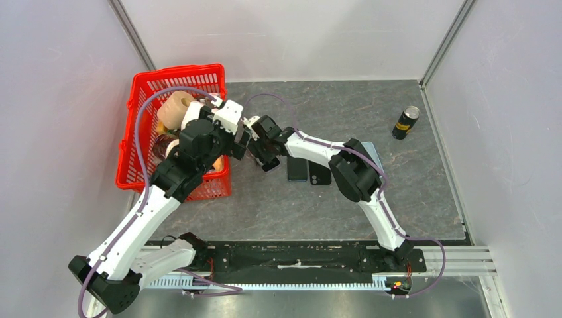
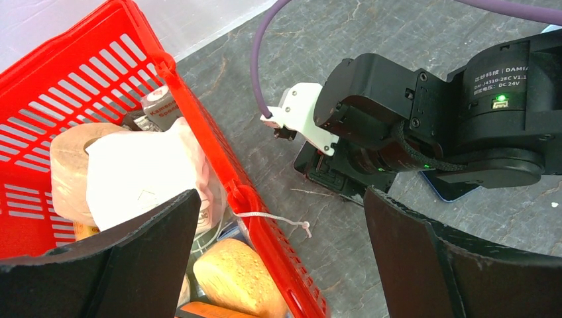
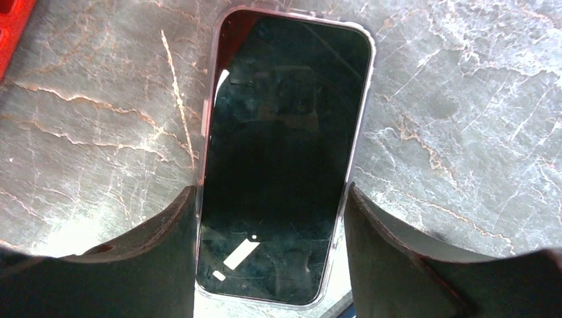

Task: Take the phone out of the phone case
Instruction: Pick up the phone at the center of the board.

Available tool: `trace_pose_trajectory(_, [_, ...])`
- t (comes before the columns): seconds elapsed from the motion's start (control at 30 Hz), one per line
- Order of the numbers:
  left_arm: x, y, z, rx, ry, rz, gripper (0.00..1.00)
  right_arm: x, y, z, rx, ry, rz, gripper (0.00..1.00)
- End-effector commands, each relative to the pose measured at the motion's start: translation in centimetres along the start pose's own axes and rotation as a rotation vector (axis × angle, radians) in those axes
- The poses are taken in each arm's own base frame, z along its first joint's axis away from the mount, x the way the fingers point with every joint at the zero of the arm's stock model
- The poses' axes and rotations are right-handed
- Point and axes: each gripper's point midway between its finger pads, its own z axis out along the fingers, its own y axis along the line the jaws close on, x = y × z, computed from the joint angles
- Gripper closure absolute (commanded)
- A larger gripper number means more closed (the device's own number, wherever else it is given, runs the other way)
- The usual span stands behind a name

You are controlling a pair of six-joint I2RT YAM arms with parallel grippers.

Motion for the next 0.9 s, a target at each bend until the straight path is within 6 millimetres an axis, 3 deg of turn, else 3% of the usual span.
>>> trace_pose_trajectory(0.0, [-0.5, 0.9, -0.5, -0.029, -0.022, 0.024, 0.0, 4.4, -0.5, 0.6, 0.035, 0.123, -0.045, 0.47])
trace_pose_trajectory(0.27, [-0.5, 1.0, -0.6, -0.034, -0.026, 0.024, 0.0, 2.5, -1.3, -2.5, 0.037, 0.068, -0.068, 0.78])
trace_pose_trajectory(0.6, [-0.7, 0.9, -0.6, -0.033, -0.029, 0.011, 0.0, 1.4, -1.5, -3.9, 0.038, 0.042, -0.068, 0.86])
trace_pose_trajectory(0.87, [-1.5, 1.1, -0.7, -0.042, -0.042, -0.029, 0.0, -1.2, -1.6, -6.7, -0.008, -0.029, -0.049, 0.97])
